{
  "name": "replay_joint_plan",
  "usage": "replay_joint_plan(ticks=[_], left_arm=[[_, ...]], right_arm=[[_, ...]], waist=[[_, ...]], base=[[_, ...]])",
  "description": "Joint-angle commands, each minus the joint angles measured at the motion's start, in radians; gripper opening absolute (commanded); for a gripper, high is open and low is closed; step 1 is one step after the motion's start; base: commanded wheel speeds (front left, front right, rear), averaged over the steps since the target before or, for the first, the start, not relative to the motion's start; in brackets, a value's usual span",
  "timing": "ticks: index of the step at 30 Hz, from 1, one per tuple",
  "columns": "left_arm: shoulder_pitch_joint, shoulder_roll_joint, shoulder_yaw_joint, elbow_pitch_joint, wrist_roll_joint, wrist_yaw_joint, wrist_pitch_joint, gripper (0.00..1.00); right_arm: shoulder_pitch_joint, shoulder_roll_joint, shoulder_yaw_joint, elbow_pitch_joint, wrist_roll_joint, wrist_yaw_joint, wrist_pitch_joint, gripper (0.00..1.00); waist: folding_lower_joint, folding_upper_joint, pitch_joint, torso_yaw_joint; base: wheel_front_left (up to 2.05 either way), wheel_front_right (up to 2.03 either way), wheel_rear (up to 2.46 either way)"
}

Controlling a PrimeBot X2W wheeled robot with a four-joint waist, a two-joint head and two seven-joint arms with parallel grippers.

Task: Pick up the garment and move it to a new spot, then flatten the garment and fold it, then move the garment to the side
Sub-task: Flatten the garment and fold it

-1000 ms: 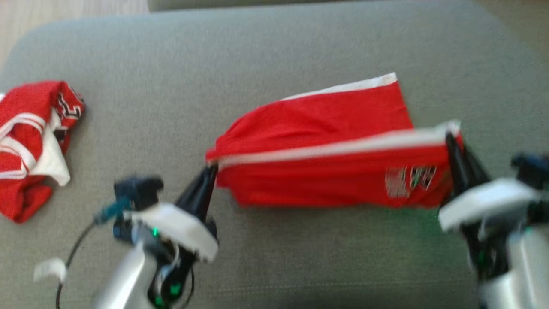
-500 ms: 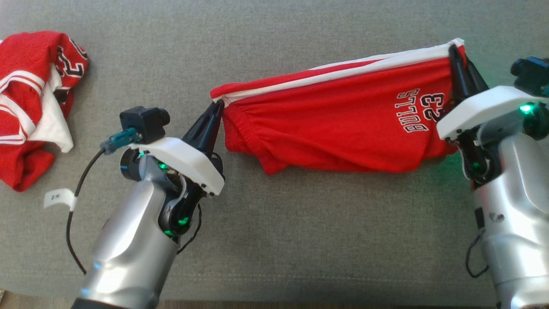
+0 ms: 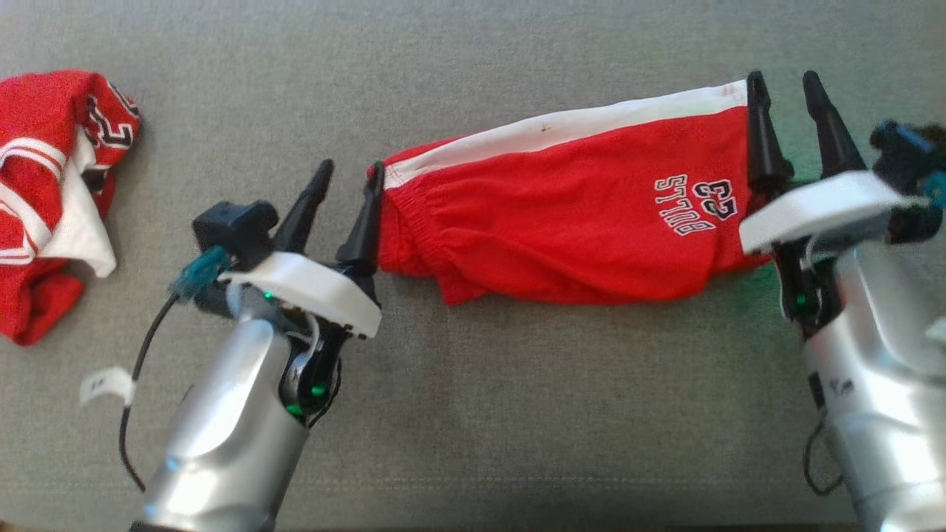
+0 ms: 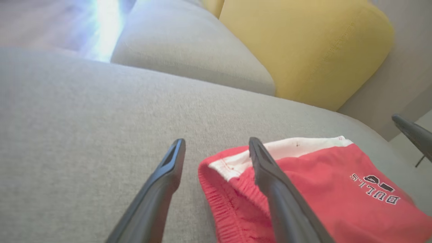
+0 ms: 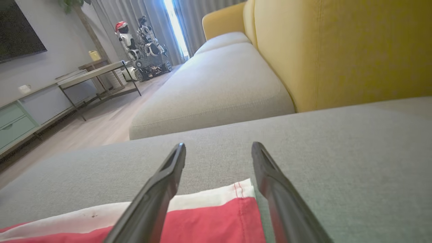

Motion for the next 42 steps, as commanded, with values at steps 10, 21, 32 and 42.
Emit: replay_joint_plan(ticks=[10, 21, 32, 42], left_arm=[[0.199, 0.05, 0.187, -0.354, 0.212, 0.135, -0.034, 1.0], [0.364, 0.059, 0.216, -0.387, 0.289, 0.148, -0.034, 1.0], [0.376, 0.04, 0.217, -0.355, 0.306, 0.132, -0.034, 1.0], [0.358, 0.03, 0.223, -0.351, 0.322, 0.12, -0.034, 1.0]], right_arm=[[0.263, 0.01, -0.042, -0.339, -0.159, -0.001, -0.052, 1.0], [0.497, 0.07, -0.105, -0.572, -0.242, -0.001, 0.064, 1.0], [0.555, 0.089, -0.115, -0.642, -0.253, -0.001, 0.13, 1.0], [0.545, 0.094, -0.125, -0.642, -0.248, -0.001, 0.145, 1.0]], waist=[[0.0, 0.0, -0.081, -0.039], [0.0, 0.0, -0.132, -0.047], [0.0, 0.0, -0.145, -0.037], [0.0, 0.0, -0.131, -0.027]], base=[[0.0, 0.0, 0.0], [0.0, 0.0, 0.0], [0.0, 0.0, 0.0], [0.0, 0.0, 0.0]])
